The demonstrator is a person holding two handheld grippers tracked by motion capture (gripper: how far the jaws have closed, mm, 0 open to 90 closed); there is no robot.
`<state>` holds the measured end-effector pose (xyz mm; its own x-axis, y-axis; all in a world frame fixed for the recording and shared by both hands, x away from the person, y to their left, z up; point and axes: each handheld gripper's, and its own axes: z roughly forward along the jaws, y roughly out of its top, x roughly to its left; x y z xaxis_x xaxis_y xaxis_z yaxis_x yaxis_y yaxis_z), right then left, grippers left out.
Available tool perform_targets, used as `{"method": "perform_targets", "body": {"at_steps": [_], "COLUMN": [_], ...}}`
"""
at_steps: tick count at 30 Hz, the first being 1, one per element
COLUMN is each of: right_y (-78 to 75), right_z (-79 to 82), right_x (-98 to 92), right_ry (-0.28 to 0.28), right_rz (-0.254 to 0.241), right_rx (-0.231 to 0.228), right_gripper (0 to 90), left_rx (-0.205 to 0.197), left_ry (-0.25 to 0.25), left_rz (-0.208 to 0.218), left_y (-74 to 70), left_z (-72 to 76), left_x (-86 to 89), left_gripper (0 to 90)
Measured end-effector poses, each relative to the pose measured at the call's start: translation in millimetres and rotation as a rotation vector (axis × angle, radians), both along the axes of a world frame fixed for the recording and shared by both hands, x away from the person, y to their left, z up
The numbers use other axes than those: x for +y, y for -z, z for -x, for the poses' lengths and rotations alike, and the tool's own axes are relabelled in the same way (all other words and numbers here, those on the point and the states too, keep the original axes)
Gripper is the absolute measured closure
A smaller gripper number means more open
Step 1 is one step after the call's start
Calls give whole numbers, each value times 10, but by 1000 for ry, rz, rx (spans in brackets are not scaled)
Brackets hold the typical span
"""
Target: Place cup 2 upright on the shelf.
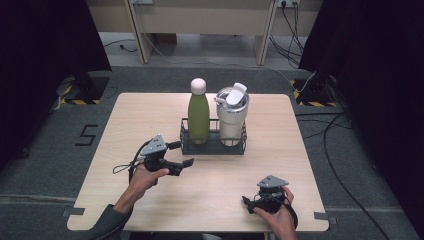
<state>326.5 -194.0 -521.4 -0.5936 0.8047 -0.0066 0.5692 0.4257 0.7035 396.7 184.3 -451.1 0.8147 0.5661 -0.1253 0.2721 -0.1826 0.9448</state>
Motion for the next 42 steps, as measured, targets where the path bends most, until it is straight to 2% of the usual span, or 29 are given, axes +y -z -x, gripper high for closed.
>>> {"method": "perform_targets", "body": {"at_steps": [23, 42], "right_y": [0, 0], "right_z": [0, 0], "right_x": [0, 0], "right_ry": [0, 0], "right_rz": [0, 1], "right_rx": [0, 1], "right_gripper": [12, 12], "left_rx": [3, 4], "left_ry": [23, 14], "left_rz": [0, -27], "left_y": [67, 142], "left_z": [154, 243], "left_x": [35, 121], "left_gripper": [147, 147]}}
